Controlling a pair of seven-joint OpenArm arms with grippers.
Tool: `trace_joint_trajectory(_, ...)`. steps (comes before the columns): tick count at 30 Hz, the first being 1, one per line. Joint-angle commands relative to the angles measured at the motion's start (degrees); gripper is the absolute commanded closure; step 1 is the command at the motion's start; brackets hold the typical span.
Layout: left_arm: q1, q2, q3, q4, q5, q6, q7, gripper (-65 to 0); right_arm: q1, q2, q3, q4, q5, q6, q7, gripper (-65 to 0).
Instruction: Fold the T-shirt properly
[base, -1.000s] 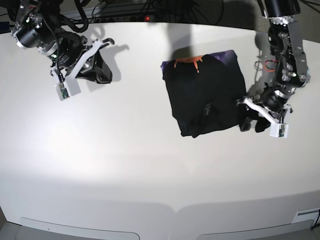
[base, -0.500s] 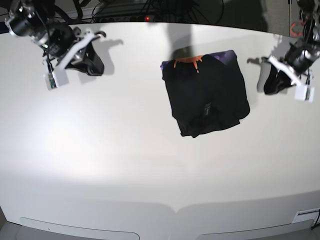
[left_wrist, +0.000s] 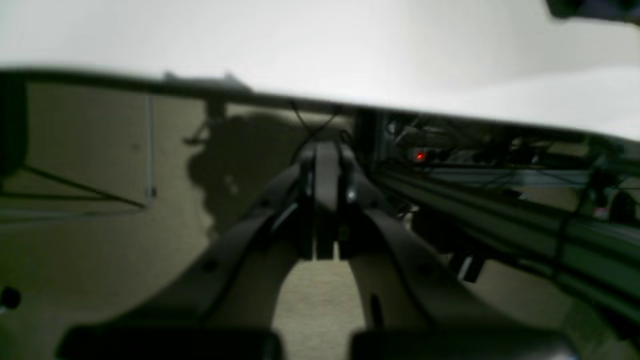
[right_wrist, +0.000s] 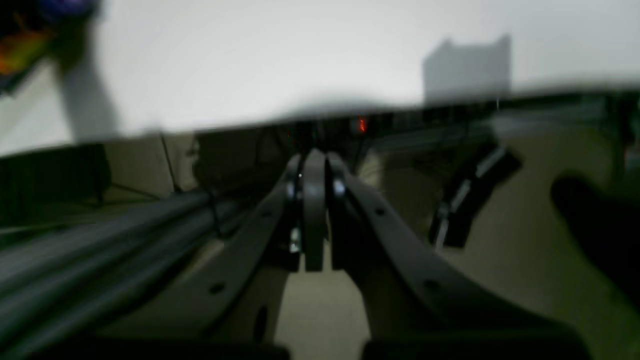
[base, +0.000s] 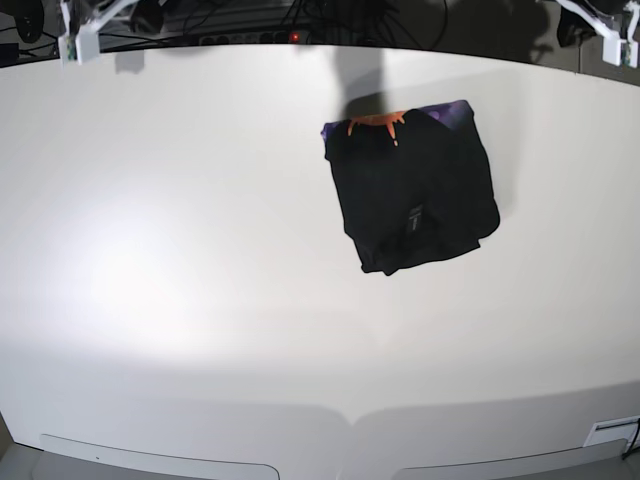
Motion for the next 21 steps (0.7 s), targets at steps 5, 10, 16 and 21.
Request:
trace_joint_trajectory(5,-0.39,-1.11,-0.39,-14.75,0.87,-2.51,-5.38,0.0,-0.92,0.76,0.11,-14.53,-9.11,0.28,7.06,0.0)
trace_joint_trajectory(10,-7.19,-1.22,-0.39,-36.22,1.29,-8.9,-9.4,0.0,4.22,6.29,0.04,-35.56,-13.97,0.28,13.62,0.0)
trace_joint_trajectory(16,-18.1,-1.25,-0.39,-59.76,12.81,-10.43,-20.13,0.0,15.47,15.67,-0.13,-63.17,-24.76,0.28,22.51,0.0)
trace_joint_trajectory(21,-27.1,-1.18,-0.28,-72.94,18.49,-10.49,-21.33,0.0,24.72,22.75,-6.86,-85.09,-35.45,0.28,36.5,0.0)
